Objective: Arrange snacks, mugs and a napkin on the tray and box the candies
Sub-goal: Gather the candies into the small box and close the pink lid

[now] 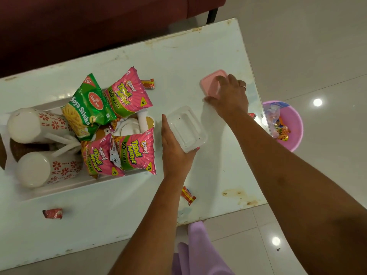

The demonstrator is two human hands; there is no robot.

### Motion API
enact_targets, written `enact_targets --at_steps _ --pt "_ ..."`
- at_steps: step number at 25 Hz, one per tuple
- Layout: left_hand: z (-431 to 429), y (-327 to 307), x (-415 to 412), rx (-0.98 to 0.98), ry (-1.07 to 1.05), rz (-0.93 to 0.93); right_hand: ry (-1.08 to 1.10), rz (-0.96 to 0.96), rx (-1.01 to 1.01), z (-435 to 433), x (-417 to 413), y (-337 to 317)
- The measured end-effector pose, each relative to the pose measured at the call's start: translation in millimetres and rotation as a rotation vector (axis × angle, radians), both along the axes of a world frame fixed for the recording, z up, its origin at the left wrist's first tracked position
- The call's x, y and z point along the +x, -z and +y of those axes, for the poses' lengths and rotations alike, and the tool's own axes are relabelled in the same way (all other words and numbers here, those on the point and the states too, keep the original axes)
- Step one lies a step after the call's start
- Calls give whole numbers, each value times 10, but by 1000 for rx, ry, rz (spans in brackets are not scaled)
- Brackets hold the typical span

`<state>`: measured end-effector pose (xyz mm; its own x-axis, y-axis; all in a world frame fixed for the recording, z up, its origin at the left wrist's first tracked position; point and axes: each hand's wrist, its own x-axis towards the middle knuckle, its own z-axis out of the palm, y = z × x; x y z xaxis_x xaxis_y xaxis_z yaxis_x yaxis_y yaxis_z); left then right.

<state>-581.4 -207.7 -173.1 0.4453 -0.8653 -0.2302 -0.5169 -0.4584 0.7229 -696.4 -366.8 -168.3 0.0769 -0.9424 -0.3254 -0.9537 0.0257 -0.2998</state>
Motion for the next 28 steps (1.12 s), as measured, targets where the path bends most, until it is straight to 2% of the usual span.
enact_targets --at_steps 2,6,10,14,16,20,22,25,26,28 --pt "14 14 13 12 -10 24 11 -20 -42 52 -103 20" --pt "37 -22 -5 35 -35 97 294 -140 -197 440 -454 9" --pt "231 -145 -122 69 -51 144 114 37 -129 886 -517 44" --pt "747 -283 -242 -8 -67 109 192 -29 -118 946 -468 8" --pt "989 -270 -194 32 62 44 255 -154 -129 966 -400 -68" --pt "1218 -147 82 180 719 -222 338 -481 -265 1110 -95 -383" --pt "1154 -99 224 164 900 -284 282 -528 -270 1192 109 -512" --pt "993 -109 383 169 1024 -412 182 -431 -124 1267 359 -560" --pt "962 -135 415 159 1013 -409 159 -381 -84 1290 397 -561" --pt "942 -223 439 83 837 -270 168 -351 -56 1323 419 -571"
